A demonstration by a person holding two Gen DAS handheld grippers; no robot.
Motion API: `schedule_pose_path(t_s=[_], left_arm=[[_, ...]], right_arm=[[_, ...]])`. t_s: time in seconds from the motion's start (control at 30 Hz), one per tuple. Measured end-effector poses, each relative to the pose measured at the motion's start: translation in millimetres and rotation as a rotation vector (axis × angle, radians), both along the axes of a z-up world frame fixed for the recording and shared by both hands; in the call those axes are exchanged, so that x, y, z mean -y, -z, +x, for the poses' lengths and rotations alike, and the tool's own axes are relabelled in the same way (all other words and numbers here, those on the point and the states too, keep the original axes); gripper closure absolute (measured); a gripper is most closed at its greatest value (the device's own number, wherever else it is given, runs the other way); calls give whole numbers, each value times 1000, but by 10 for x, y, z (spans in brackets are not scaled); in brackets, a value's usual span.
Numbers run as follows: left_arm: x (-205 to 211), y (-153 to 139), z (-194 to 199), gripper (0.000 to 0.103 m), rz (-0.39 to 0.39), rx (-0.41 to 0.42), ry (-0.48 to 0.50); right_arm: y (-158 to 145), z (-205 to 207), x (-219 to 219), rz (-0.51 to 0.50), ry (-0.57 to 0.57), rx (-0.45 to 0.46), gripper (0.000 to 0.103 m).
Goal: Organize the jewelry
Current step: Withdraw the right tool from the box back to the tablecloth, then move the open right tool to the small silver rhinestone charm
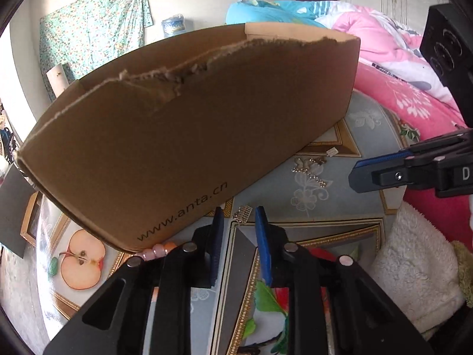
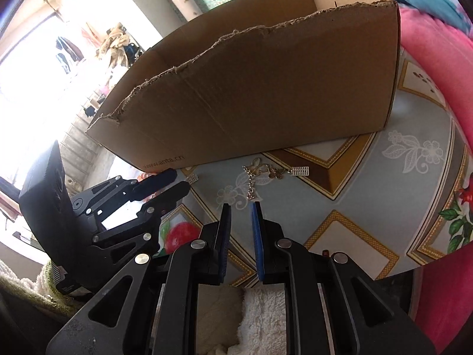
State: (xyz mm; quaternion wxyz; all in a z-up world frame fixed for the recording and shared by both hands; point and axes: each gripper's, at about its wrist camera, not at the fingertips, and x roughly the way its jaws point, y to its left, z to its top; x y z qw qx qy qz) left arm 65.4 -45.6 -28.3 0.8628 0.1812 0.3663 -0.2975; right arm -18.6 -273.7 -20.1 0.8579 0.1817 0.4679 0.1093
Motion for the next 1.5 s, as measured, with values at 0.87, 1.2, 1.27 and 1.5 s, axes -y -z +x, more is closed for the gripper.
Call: schedule_pose_path(t_s=[0.87,1.2,1.27,1.5], left_arm=[[-275,-206,-220,103,-183,-40,114],[-329,-195,-176,103,-225,-50,29],[-293,-174,-170,103,-230,-55,10],[-194,-74,-142,103,-257,-76,-54]], right_arm=[[-48,182,-248,-62,57,-46,88],[94,237,-329,-105,23,-67,88],[122,239,-332,-98,14,-70,88],[163,219,-311,-104,-31,-72,88]])
